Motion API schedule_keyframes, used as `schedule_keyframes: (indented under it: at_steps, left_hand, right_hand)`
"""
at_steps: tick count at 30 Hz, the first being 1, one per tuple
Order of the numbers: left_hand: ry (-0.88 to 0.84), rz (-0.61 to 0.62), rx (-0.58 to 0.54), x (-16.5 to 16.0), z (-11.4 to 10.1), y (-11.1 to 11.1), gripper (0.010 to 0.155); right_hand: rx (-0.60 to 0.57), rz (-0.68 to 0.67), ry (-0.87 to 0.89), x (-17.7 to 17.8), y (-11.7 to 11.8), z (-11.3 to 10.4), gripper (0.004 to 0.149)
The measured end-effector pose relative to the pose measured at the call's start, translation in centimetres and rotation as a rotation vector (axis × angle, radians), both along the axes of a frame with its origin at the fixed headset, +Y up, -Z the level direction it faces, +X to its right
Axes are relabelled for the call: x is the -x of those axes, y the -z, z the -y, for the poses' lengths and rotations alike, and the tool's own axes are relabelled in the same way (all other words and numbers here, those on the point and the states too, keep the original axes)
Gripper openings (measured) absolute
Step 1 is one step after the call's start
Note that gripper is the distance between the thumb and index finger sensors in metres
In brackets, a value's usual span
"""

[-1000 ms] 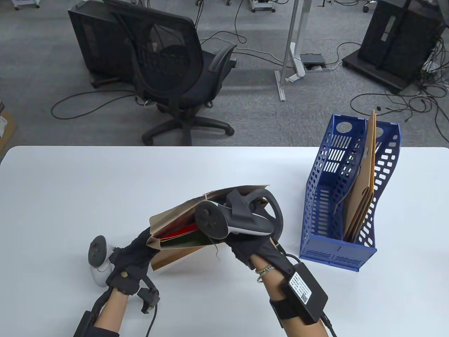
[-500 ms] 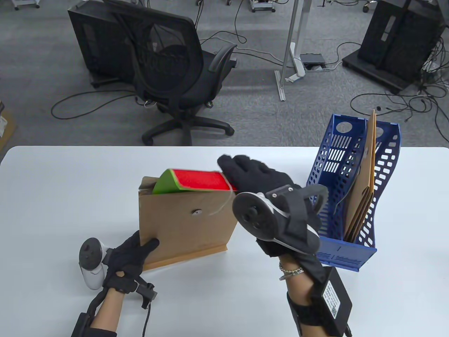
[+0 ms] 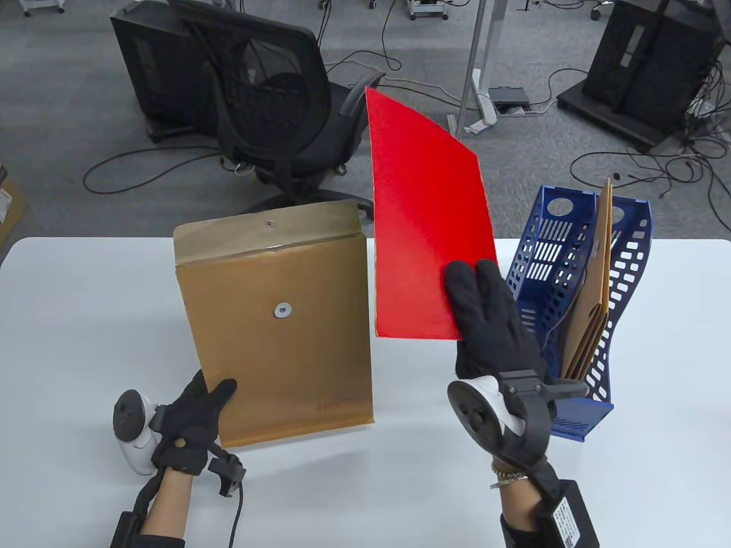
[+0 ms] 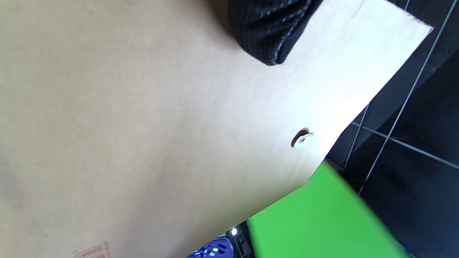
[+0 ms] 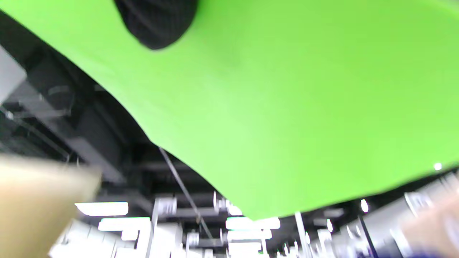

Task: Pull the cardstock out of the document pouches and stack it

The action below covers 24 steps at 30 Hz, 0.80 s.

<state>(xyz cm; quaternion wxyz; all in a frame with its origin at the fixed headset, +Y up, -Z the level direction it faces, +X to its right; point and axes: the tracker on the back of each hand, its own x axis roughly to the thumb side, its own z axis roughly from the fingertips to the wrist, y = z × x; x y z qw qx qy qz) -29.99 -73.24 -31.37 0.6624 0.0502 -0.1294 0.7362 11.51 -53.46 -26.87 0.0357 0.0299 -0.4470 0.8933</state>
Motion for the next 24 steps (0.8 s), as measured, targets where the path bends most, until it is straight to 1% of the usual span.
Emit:
schedule_keyframes:
  at_steps: [1,2,4,5,6,7,8,9,11,13,14,16,17,18,19,20,21,23,24]
  left_hand:
    - [-0.016,-0.007,0.003,0.5,-0.1,0.0,0.046]
    - [-0.023,-0.011,0.008,0.8,-0.1,0.0,0.046]
    - [-0.031,-0.017,0.035,1.9,-0.1,0.0,0.046]
    - [-0.025,-0.019,0.047,2.3,-0.1,0.0,0.046]
    - [-0.009,-0.021,0.062,2.7,0.0,0.0,0.046]
    - [0.002,-0.022,0.072,2.9,0.0,0.0,0.046]
    - [0.018,-0.022,0.083,3.1,0.0,0.0,0.046]
    - [0.026,-0.024,0.087,3.2,0.0,0.1,0.046]
    - [0.034,-0.027,0.098,3.2,0.1,0.1,0.046]
    - [0.030,-0.024,0.104,3.1,0.2,0.1,0.047]
    - [0.028,-0.021,0.107,3.1,0.3,0.1,0.047]
    - [0.029,-0.016,0.117,3.0,0.5,0.2,0.047]
    - [0.031,-0.016,0.119,3.0,0.6,0.2,0.047]
    - [0.036,-0.016,0.124,3.0,0.6,0.3,0.047]
    - [0.041,-0.016,0.127,2.9,0.7,0.3,0.047]
    - [0.045,-0.015,0.129,2.9,0.7,0.3,0.047]
    - [0.052,-0.013,0.131,2.8,0.8,0.3,0.047]
    - [0.062,-0.011,0.138,2.8,0.8,0.4,0.047]
    - [0.066,-0.011,0.142,2.8,0.9,0.4,0.047]
  right_hand:
    - [0.041,0.012,-0.029,0.2,0.8,2.4,0.048]
    - [0.064,0.022,-0.053,0.3,1.2,4.0,0.048]
    - [0.143,0.040,-0.139,0.8,2.4,8.0,0.048]
    - [0.175,0.047,-0.173,1.0,2.7,9.3,0.048]
    - [0.227,0.058,-0.233,1.4,3.3,11.3,0.048]
    - [0.261,0.060,-0.274,1.6,3.6,12.5,0.048]
    - [0.310,0.068,-0.333,1.9,4.0,14.2,0.048]
    - [0.342,0.069,-0.359,2.0,4.2,15.2,0.048]
    - [0.451,0.072,-0.411,2.2,4.7,17.9,0.048]
    - [0.537,0.062,-0.440,2.3,4.9,19.7,0.048]
    - [0.558,0.065,-0.448,2.3,4.9,20.2,0.048]
    - [0.715,0.034,-0.451,2.2,5.3,21.4,0.047]
    - [0.761,0.031,-0.442,2.1,5.4,21.6,0.048]
    - [0.864,0.018,-0.423,1.9,5.6,22.0,0.052]
    - [0.974,0.017,-0.398,1.6,5.8,22.4,0.061]
    - [1.061,0.031,-0.375,1.4,5.9,22.6,0.072]
    - [1.180,0.042,-0.348,1.2,6.0,22.9,0.078]
    - [1.315,0.003,-0.297,0.8,6.1,23.3,0.088]
    - [1.319,-0.011,-0.263,0.7,6.0,23.3,0.090]
